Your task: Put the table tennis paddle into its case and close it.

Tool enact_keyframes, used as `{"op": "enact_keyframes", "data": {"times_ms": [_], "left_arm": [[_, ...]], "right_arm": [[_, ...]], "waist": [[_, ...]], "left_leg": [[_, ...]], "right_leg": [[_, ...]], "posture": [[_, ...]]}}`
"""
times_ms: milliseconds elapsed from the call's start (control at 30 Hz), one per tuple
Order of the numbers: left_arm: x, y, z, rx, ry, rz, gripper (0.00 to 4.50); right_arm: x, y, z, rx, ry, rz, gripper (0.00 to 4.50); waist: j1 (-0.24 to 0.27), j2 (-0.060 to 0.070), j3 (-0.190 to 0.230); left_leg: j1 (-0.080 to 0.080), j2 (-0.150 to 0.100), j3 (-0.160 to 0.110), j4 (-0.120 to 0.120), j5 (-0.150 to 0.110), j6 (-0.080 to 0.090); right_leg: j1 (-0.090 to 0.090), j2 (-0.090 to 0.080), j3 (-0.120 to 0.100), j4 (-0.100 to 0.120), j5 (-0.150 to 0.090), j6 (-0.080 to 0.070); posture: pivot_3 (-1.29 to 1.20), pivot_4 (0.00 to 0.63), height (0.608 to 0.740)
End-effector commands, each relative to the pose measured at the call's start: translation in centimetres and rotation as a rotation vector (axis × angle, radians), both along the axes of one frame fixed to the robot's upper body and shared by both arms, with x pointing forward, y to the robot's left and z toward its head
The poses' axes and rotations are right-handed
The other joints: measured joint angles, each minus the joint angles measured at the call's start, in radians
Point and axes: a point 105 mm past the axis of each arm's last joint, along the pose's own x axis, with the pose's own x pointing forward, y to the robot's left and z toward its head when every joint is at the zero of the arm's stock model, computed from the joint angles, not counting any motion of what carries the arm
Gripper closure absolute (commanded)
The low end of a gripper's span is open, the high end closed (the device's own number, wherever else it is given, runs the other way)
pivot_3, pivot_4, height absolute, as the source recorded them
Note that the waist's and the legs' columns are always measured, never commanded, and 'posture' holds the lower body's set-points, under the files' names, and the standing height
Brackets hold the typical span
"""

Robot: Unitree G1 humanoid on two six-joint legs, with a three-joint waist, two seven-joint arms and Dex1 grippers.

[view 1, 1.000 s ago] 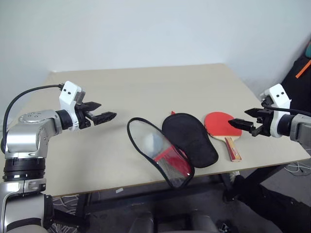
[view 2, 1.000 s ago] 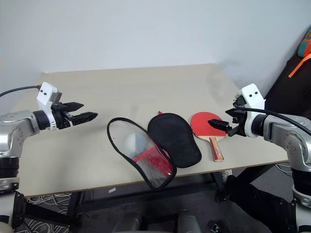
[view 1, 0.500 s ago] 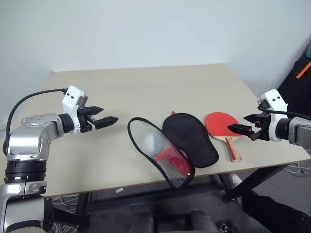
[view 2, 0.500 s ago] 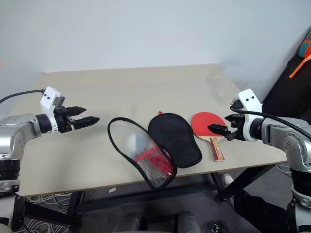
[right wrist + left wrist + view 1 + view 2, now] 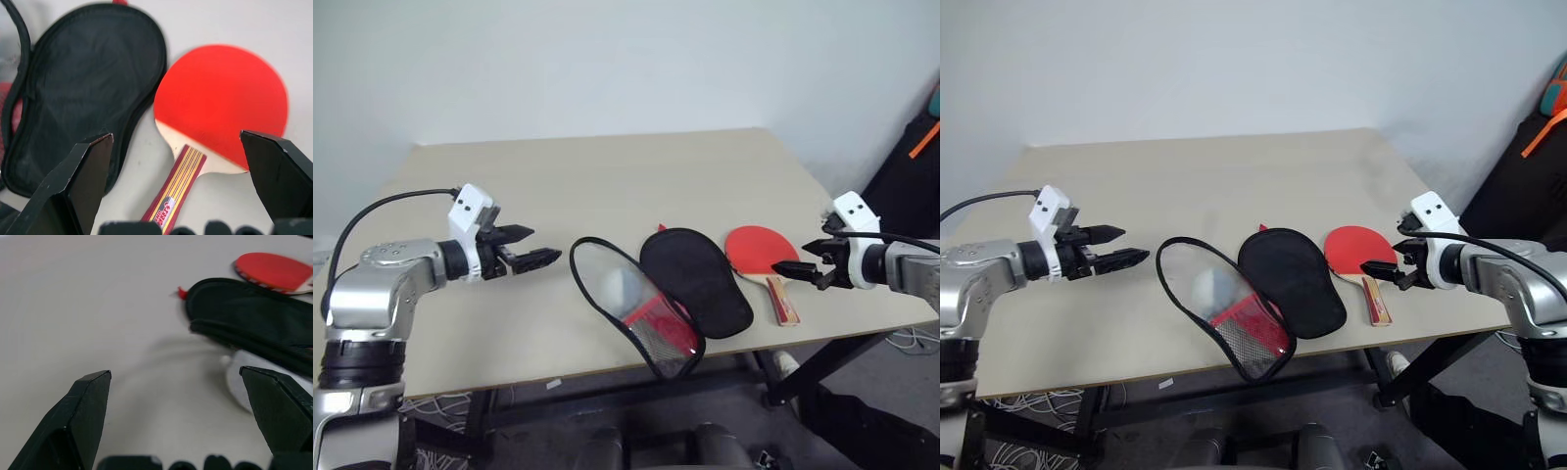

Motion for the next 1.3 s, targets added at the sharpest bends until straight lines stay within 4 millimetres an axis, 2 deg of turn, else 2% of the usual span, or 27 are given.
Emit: {"op": "enact_keyframes", "data": {"times_ms": [33,167,333,467,633,767,900,1133,1300], "left_arm": [[-0.6,0.5,1.9,0.002,-0.058,0.001,0.03],[-0.7,0.8,2.6,0.007,-0.076,0.001,0.03],[-0.6,0.8,3.6,0.020,-0.101,-0.024,0.03],[-0.3,0.2,3.7,0.013,-0.112,-0.037,0.03],[-0.1,-0.3,3.4,0.002,-0.112,-0.050,0.03],[0.2,-0.6,3.3,-0.008,-0.118,-0.053,0.03],[0.3,-0.7,3.2,-0.012,-0.119,-0.050,0.00],[0.5,-0.7,2.9,-0.019,-0.120,-0.041,0.00],[0.4,-0.6,2.6,-0.022,-0.117,-0.036,0.00]], "right_arm": [[1.0,-0.8,0.5,-0.022,-0.038,-0.046,0.00],[1.0,-1.0,-0.9,-0.031,0.005,-0.083,0.00],[0.8,-1.1,-3.8,-0.066,0.082,-0.166,0.00],[0.5,-1.8,-5.9,-0.091,0.122,-0.252,0.00],[0.2,-1.7,-7.9,-0.089,0.155,-0.305,0.00],[0.5,-1.8,-8.8,-0.081,0.152,-0.358,0.00],[1.4,-2.0,-8.5,-0.065,0.116,-0.413,0.85],[2.3,-2.4,-7.9,-0.066,0.087,-0.454,3.26],[4.3,-3.1,-5.3,-0.007,-0.023,-0.550,3.31]], "waist": [[0.001,0.000,0.000],[0.002,0.000,0.000],[0.001,-0.001,0.000],[0.002,-0.001,0.000],[0.001,0.000,0.000],[0.001,-0.004,-0.001],[0.000,-0.005,-0.002],[0.001,-0.005,-0.002],[0.000,-0.004,-0.001]], "left_leg": [[0.000,0.000,0.000,0.000,0.000,0.000],[0.000,0.000,0.000,0.001,0.000,0.000],[0.000,0.000,0.000,0.001,0.000,0.000],[0.000,0.000,0.000,0.001,0.000,0.000],[0.000,0.000,0.000,0.001,0.000,0.000],[0.001,0.000,0.000,0.001,0.000,0.000],[0.002,0.000,0.000,0.001,0.000,0.000],[0.002,0.000,0.000,0.003,0.000,0.000],[0.001,0.000,0.000,0.002,0.000,0.000]], "right_leg": [[0.000,0.000,0.000,0.000,0.000,0.000],[0.001,0.000,0.000,0.000,0.000,0.000],[0.000,0.000,0.000,0.000,0.000,0.000],[0.001,0.000,0.000,0.000,0.000,0.000],[0.001,0.000,0.000,0.001,0.000,0.000],[0.002,0.001,0.000,0.000,0.000,0.000],[0.003,0.001,0.000,0.001,0.001,0.000],[0.003,0.001,0.000,0.000,0.001,0.000],[0.003,0.001,0.001,0.001,0.001,0.000]], "posture": [[0.00,0.000,0.740],[0.00,0.000,0.740],[0.00,0.000,0.740],[0.00,0.000,0.740],[0.00,0.000,0.740],[0.00,0.000,0.740],[0.00,0.000,0.740],[0.00,0.000,0.740],[0.00,0.000,0.740]]}}
